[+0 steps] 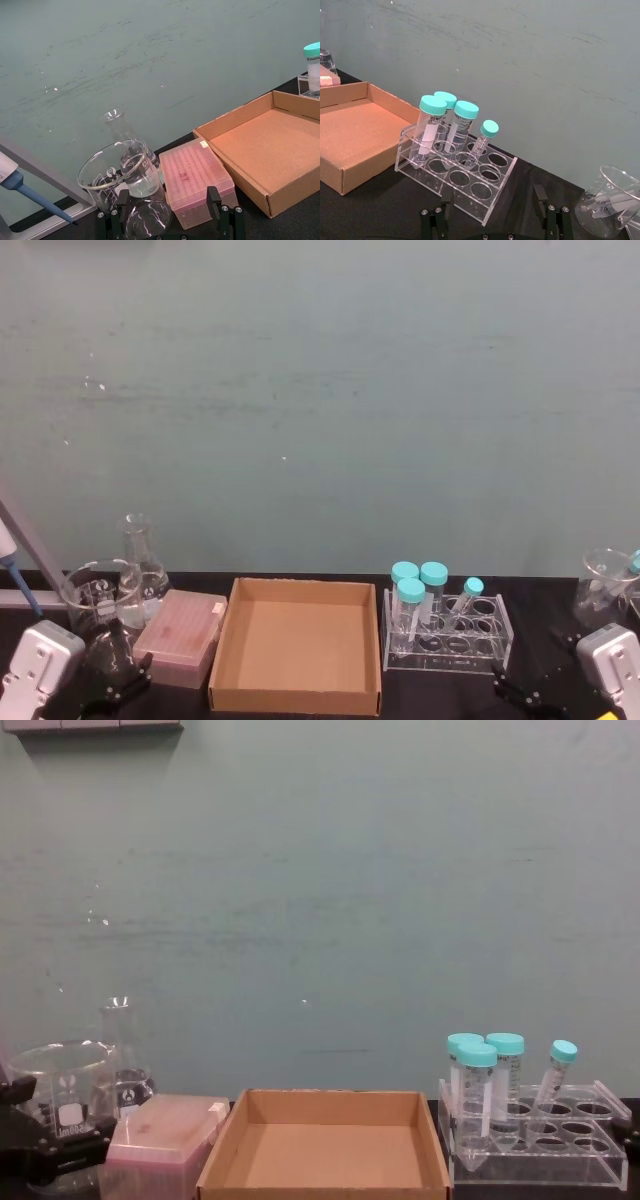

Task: Use the right hand to move the test tube from the test tube rack into the box.

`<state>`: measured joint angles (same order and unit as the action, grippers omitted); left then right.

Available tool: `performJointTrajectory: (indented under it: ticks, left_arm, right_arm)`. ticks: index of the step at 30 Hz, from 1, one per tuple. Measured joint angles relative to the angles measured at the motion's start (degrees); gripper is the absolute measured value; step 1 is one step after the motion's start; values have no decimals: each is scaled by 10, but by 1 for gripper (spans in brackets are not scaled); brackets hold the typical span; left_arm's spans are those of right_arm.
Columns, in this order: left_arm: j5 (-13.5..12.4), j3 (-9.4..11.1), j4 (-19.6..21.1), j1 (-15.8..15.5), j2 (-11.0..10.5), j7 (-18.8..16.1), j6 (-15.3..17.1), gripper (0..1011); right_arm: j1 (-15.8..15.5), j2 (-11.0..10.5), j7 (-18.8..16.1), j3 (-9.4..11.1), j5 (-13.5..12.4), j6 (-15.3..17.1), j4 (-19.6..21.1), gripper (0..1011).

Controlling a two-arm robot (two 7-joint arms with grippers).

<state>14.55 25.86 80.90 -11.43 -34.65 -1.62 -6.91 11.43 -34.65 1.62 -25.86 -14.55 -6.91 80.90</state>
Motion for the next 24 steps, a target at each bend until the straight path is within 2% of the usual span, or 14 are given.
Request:
performJointTrajectory:
  ticks: [19,22,24]
  left_arm:
    - [0,0,0,0,0,0,0,1000]
    - [0,0,0,0,0,0,0,1000]
    - [0,0,0,0,0,0,0,1000]
  right_arm:
    - [0,0,0,0,0,0,0,1000]
    - [-4,3,-1,5,0,-4,0,1000]
    - [-7,8,-7,13,-11,0,3,1000]
